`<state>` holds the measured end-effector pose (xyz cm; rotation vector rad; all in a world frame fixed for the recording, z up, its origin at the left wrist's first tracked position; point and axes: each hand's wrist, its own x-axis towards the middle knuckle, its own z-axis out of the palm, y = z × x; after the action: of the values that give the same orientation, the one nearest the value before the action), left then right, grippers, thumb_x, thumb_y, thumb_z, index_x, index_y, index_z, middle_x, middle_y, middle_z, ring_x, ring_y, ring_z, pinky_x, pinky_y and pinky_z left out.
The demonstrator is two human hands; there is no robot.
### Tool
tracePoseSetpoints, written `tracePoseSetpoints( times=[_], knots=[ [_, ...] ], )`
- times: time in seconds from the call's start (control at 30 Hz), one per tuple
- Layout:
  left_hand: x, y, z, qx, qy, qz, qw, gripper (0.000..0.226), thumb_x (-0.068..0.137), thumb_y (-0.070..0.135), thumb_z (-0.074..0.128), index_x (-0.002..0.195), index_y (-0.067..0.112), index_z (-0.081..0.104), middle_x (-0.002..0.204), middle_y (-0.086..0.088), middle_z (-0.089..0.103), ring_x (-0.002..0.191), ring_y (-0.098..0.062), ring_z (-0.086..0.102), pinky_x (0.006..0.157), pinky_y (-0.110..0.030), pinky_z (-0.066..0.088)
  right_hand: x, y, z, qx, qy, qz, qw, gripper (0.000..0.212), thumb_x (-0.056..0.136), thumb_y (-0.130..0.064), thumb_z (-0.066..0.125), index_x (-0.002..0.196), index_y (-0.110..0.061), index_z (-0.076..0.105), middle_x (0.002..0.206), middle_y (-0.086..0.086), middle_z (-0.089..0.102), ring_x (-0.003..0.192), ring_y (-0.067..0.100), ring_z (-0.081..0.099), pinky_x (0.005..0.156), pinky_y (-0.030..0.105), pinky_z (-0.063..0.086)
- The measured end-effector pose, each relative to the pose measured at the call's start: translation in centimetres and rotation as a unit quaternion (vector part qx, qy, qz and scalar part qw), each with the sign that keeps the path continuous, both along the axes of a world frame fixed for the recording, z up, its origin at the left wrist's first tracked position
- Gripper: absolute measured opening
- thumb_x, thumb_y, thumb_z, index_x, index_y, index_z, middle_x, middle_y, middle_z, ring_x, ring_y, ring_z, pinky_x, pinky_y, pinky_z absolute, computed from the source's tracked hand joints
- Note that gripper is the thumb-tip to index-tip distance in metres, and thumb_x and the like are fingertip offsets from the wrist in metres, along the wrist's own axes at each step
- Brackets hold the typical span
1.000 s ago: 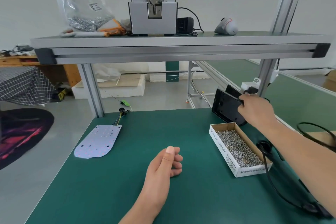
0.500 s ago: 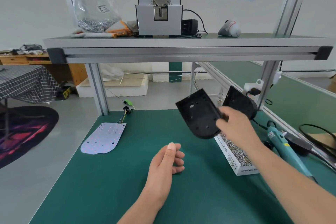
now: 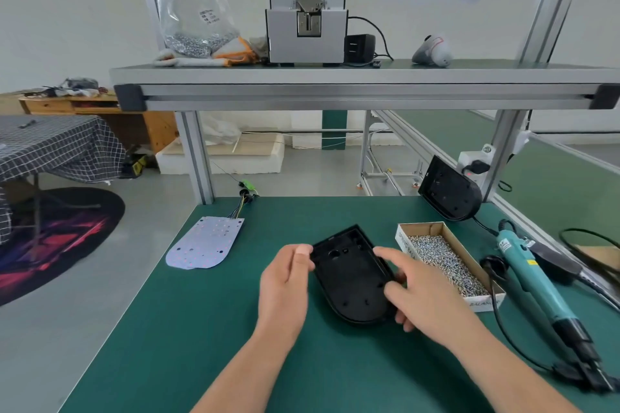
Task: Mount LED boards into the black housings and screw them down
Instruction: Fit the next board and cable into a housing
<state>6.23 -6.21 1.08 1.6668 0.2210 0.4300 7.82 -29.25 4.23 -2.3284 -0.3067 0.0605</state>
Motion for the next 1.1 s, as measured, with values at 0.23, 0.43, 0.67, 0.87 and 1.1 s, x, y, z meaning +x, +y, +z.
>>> tracePoseSetpoints(
  times=[0.23, 0.43, 0.67, 0.87, 1.1],
  knots=[
    [1.4, 8.2, 0.7, 0.214, 0.094, 0.218, 0.948, 0.032, 0.104, 0.031, 0.055, 0.132, 0.021, 0.068, 0.137, -0.005, 0.064, 0.125, -0.027, 0.055, 0.102, -0.047, 0.047, -1.4, -0.9, -0.8, -0.161, -0.007, 0.06, 0.985, 0.078, 0.087, -0.046, 0.044, 0.162, -0.04, 0.024, 0.072, -0.004, 0.059, 0.07, 0.007, 0.058, 0.065, 0.031, 0.05],
    [1.5, 12.6, 0.3, 0.261, 0.219, 0.258, 0.904, 0.061, 0.104, 0.038, 0.059, 0.153, 0.004, 0.048, 0.159, -0.018, 0.043, 0.145, -0.039, 0.033, 0.117, -0.052, 0.032, -1.0, -0.9, -1.1, -0.144, -0.021, 0.065, 0.987, 0.086, 0.088, -0.076, 0.038, 0.164, -0.041, 0.016, 0.066, -0.003, 0.054, 0.068, 0.0, 0.057, 0.058, 0.029, 0.043],
    [2.9, 14.7, -0.2, 0.395, 0.297, 0.25, 0.832, 0.064, 0.097, 0.057, 0.064, 0.141, 0.011, 0.059, 0.138, -0.016, 0.056, 0.129, -0.04, 0.042, 0.105, -0.046, 0.04, -0.5, -1.3, -1.9, -0.136, -0.038, 0.049, 0.989, 0.097, 0.085, -0.093, 0.026, 0.164, -0.038, 0.018, 0.075, -0.005, 0.058, 0.073, 0.003, 0.058, 0.067, 0.027, 0.044],
    [3.0, 15.2, 0.4, 0.286, 0.294, 0.25, 0.877, 0.061, 0.083, 0.033, 0.083, 0.131, 0.003, 0.058, 0.131, -0.026, 0.051, 0.12, -0.045, 0.046, 0.097, -0.05, 0.044, 0.0, -1.5, -2.4, -0.122, -0.045, 0.041, 0.991, 0.095, 0.084, -0.094, 0.027, 0.162, -0.04, 0.022, 0.077, -0.003, 0.063, 0.077, 0.003, 0.061, 0.069, 0.027, 0.045],
    [2.4, 14.3, 0.5, -0.027, 0.1, 0.134, 0.985, 0.041, 0.084, -0.006, 0.06, 0.119, 0.016, 0.065, 0.107, -0.01, 0.075, 0.077, -0.027, 0.074, 0.068, -0.038, 0.059, 0.3, -1.5, -2.3, -0.073, -0.065, 0.017, 0.995, 0.095, 0.083, -0.091, 0.032, 0.158, -0.034, 0.037, 0.081, -0.006, 0.063, 0.083, -0.001, 0.061, 0.076, 0.027, 0.051]
  ],
)
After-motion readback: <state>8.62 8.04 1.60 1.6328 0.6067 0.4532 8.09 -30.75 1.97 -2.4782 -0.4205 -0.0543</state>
